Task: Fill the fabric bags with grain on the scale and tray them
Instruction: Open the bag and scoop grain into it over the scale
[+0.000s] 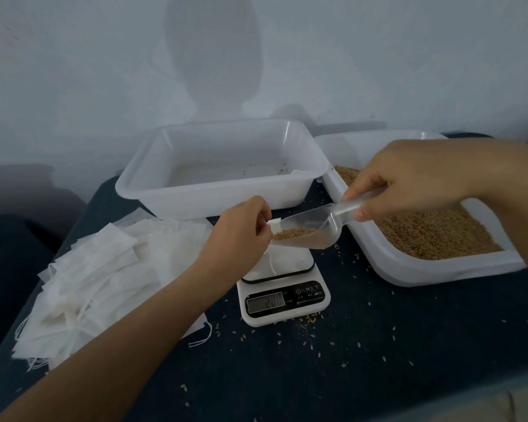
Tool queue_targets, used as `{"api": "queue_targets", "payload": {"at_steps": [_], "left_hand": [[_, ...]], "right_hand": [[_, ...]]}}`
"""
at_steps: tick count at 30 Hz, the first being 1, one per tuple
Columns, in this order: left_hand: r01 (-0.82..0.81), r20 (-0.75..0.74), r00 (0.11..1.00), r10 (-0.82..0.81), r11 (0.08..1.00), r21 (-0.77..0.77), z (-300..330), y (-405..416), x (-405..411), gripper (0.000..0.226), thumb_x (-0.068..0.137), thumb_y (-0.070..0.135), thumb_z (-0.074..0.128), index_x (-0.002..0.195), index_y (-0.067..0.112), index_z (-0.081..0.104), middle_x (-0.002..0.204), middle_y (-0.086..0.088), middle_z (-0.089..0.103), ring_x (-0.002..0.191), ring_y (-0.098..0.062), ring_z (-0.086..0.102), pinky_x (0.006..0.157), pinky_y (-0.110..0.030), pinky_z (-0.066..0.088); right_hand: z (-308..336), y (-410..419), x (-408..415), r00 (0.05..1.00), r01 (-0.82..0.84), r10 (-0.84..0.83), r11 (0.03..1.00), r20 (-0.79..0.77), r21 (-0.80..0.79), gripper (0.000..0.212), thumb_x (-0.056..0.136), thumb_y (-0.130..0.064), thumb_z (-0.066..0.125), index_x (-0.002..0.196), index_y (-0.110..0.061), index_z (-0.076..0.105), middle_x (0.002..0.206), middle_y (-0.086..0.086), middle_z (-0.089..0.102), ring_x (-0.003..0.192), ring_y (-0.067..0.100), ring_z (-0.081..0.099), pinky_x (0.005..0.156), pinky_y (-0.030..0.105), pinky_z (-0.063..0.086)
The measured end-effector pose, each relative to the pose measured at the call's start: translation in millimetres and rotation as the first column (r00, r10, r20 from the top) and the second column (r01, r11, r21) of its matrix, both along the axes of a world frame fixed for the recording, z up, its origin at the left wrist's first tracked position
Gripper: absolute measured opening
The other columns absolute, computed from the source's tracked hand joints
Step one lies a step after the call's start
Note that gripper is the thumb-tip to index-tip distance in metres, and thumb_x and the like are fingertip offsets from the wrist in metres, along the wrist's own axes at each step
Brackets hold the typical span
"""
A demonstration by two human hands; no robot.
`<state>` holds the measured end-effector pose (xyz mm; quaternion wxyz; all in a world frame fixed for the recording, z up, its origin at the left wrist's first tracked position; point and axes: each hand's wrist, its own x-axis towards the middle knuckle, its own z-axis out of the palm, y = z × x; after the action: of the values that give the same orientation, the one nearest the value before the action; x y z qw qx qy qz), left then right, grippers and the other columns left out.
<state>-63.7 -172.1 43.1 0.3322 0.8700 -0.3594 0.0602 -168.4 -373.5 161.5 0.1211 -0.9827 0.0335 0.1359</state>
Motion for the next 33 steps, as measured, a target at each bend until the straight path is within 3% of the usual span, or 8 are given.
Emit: {"api": "queue_targets", "payload": {"at_steps": [5, 9, 11, 17, 22, 26, 30, 33], "left_hand": [[0.012, 0.071, 0.997, -0.019, 0.995, 0.096, 1.4, 0.4, 1.8, 0.020, 0.087, 0.006, 0.050, 0.095, 0.011, 0.067, 0.089, 0.005, 0.056, 0.072, -0.005, 0.047, 0.065, -0.007, 0.035], [-0.021, 0.081, 0.997, -0.001, 0.961, 0.275, 4.2, -2.6, -0.3, 0.029, 0.092, 0.008, 0.040, 0.101, 0.003, 0.067, 0.104, -0.008, 0.063, 0.090, -0.022, 0.059, 0.082, -0.030, 0.047], [-0.024, 0.098, 0.995, -0.010, 0.942, 0.335, 4.3, -3.5, -0.9, 0.030, 0.093, 0.008, 0.037, 0.101, 0.002, 0.066, 0.105, -0.010, 0.061, 0.091, -0.023, 0.059, 0.082, -0.033, 0.046], [0.012, 0.069, 0.997, -0.027, 0.976, 0.217, 1.3, -0.8, -1.7, 0.025, 0.091, 0.005, 0.043, 0.100, -0.003, 0.065, 0.111, -0.008, 0.061, 0.095, -0.023, 0.057, 0.085, -0.030, 0.042], [0.049, 0.069, 0.996, -0.059, 0.989, 0.139, 0.8, 0.4, -1.4, 0.024, 0.090, 0.003, 0.047, 0.102, 0.001, 0.068, 0.113, -0.004, 0.062, 0.099, -0.019, 0.057, 0.081, -0.015, 0.035], [0.063, 0.059, 0.996, -0.071, 0.989, 0.137, 2.3, 1.0, -0.2, 0.024, 0.091, 0.002, 0.047, 0.102, -0.001, 0.067, 0.111, -0.005, 0.063, 0.099, -0.020, 0.056, 0.083, -0.017, 0.036], [0.063, 0.056, 0.996, -0.070, 0.991, 0.117, 3.3, 2.0, 0.9, 0.026, 0.091, 0.001, 0.046, 0.106, 0.002, 0.067, 0.113, -0.004, 0.063, 0.103, -0.019, 0.055, 0.083, -0.012, 0.032], [0.064, 0.050, 0.996, -0.070, 0.991, 0.119, 3.5, 2.4, 0.7, 0.026, 0.091, 0.000, 0.046, 0.104, 0.000, 0.067, 0.112, -0.006, 0.064, 0.102, -0.020, 0.055, 0.082, -0.016, 0.034]], "right_hand": [[3.2, 3.3, 1.1, 1.000, -0.010, 0.011, 0.999, 0.000, -0.047, 0.024, 0.084, -0.047, 0.059, 0.105, -0.039, 0.069, 0.056, -0.027, 0.059, 0.046, -0.007, 0.053, 0.053, 0.018, 0.035], [3.4, 5.9, 2.7, 1.000, -0.014, 0.014, 0.998, 0.000, -0.066, 0.025, 0.085, -0.047, 0.059, 0.106, -0.038, 0.069, 0.057, -0.028, 0.059, 0.047, -0.006, 0.053, 0.054, 0.018, 0.035], [3.8, 7.1, 2.8, 1.000, -0.017, 0.017, 0.997, -0.001, -0.070, 0.024, 0.085, -0.047, 0.060, 0.105, -0.038, 0.069, 0.057, -0.030, 0.058, 0.048, -0.007, 0.054, 0.053, 0.017, 0.035], [10.0, 11.1, 3.6, 0.999, -0.040, 0.038, 0.995, -0.019, -0.087, 0.024, 0.086, -0.046, 0.059, 0.105, -0.035, 0.068, 0.052, -0.028, 0.057, 0.045, -0.007, 0.053, 0.044, 0.011, 0.037], [17.3, 16.2, 9.8, 0.999, -0.039, 0.034, 0.991, -0.042, -0.128, 0.022, 0.085, -0.047, 0.061, 0.104, -0.039, 0.068, 0.051, -0.025, 0.059, 0.047, -0.005, 0.056, 0.054, 0.018, 0.035], [21.5, 19.3, 16.5, 0.999, -0.028, 0.024, 0.990, -0.037, -0.136, 0.021, 0.083, -0.045, 0.065, 0.100, -0.036, 0.071, 0.064, -0.013, 0.068, 0.047, -0.002, 0.059, 0.058, 0.020, 0.038], [24.0, 21.7, 20.3, 0.999, -0.014, 0.008, 0.989, -0.043, -0.145, 0.021, 0.083, -0.044, 0.067, 0.101, -0.035, 0.070, 0.065, -0.011, 0.069, 0.048, -0.001, 0.061, 0.058, 0.020, 0.039], [27.0, 22.8, 21.5, 0.999, -0.005, -0.003, 0.989, -0.050, -0.147, 0.021, 0.083, -0.043, 0.067, 0.102, -0.034, 0.069, 0.066, -0.010, 0.069, 0.049, -0.001, 0.062, 0.057, 0.020, 0.042]]}}
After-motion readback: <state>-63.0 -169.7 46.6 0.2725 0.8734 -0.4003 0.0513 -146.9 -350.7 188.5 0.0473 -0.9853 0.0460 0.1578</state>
